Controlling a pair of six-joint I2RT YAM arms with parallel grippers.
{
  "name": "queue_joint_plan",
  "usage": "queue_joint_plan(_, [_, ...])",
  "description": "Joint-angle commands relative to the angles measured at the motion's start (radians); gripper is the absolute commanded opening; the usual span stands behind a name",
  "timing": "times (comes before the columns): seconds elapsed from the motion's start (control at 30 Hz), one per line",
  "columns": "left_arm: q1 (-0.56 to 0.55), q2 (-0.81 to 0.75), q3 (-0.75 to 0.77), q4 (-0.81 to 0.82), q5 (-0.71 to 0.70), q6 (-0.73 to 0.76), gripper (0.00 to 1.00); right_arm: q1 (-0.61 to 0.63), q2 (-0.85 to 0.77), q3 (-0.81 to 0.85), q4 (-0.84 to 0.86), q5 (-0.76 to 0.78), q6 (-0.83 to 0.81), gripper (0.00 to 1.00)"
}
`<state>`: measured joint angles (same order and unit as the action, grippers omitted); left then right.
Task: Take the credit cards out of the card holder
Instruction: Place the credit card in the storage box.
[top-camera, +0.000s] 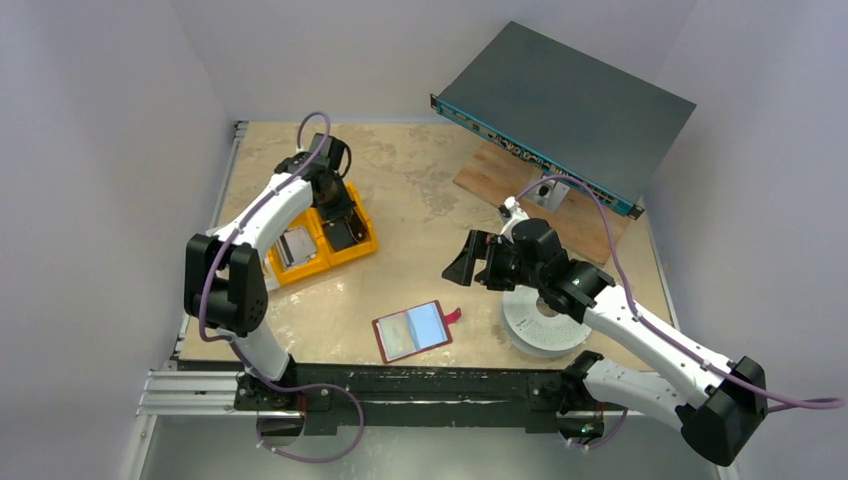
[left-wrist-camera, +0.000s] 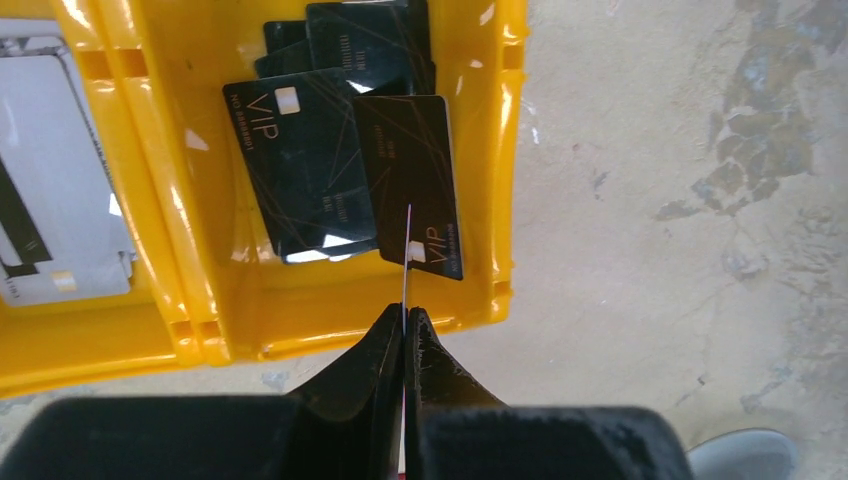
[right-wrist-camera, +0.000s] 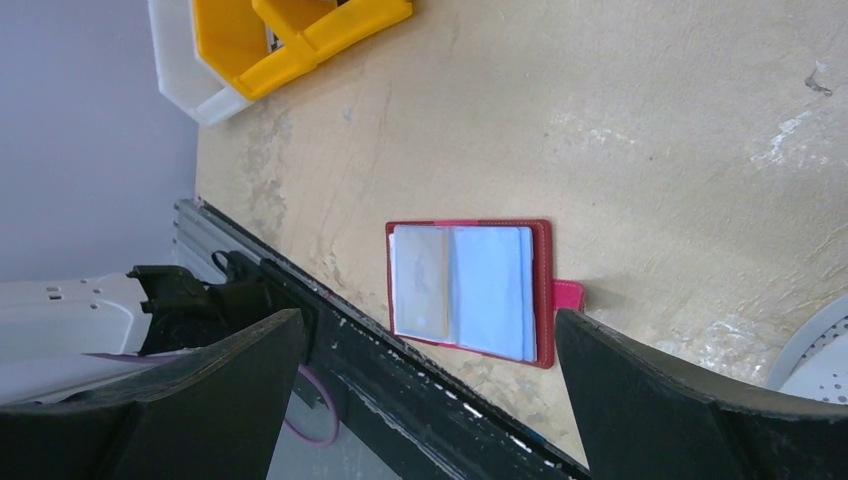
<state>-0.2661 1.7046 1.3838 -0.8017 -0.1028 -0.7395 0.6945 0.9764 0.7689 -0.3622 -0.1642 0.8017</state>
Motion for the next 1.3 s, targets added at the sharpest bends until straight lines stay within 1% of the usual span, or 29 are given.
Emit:
queue_joint_plan(0.0, [0.019,0.0,0.037,0.083,0.061,0.006,0.0,0.0,-0.022,0.009,-0.012,0.029,-0.021,0.99])
queue_joint_plan(0.17, [0.038,0.019,0.02,0.136,0.097,0.001,0.0,0.0,-0.016,0.009,-0.011,0.025,-0.019,0.99])
queue_joint_plan(0.43, [0.085,0.083,-0.01,0.247,0.207,-0.013,0.0,0.0,-0.016,0.004,-0.015,0.021,-0.019,0.99])
queue_joint_plan(0.87, [0.126,0.147,-0.041,0.256,0.218,0.016,0.0,-0.001,0.013,0.002,0.008,-0.014,-0.019,0.99])
queue_joint_plan(0.9, [0.128,0.144,-0.046,0.26,0.221,0.02,0.03,-0.001,0.017,0.003,0.009,-0.016,-0.019,0.99])
queue_joint_plan(0.97, [0.131,0.134,-0.052,0.272,0.23,0.029,0.16,0.0,0.022,0.003,0.011,-0.02,-0.019,0.99])
queue_joint_plan(1.03, [0.136,0.119,-0.051,0.274,0.238,0.037,0.34,0.0,0.025,0.004,0.014,-0.021,-0.022,0.99])
queue_joint_plan(1.1, [0.142,0.096,-0.047,0.268,0.245,0.043,0.47,0.0,0.03,0.006,0.015,-0.023,-0.022,0.99])
queue_joint_plan(1.13, [0.144,0.08,-0.044,0.261,0.245,0.048,0.55,0.0,0.033,0.007,0.017,-0.024,-0.024,0.99])
queue_joint_plan(1.17, [0.146,0.065,-0.039,0.251,0.244,0.052,0.69,0.0,0.036,0.007,0.019,-0.025,-0.025,0.99])
queue_joint_plan(1.2, [0.146,0.047,-0.034,0.236,0.243,0.059,0.74,0.0,0.04,0.007,0.022,-0.027,-0.027,0.99])
queue_joint_plan(1.27, [0.146,0.007,-0.027,0.209,0.242,0.068,0.81,0.0,0.048,0.005,0.031,-0.031,-0.029,0.99])
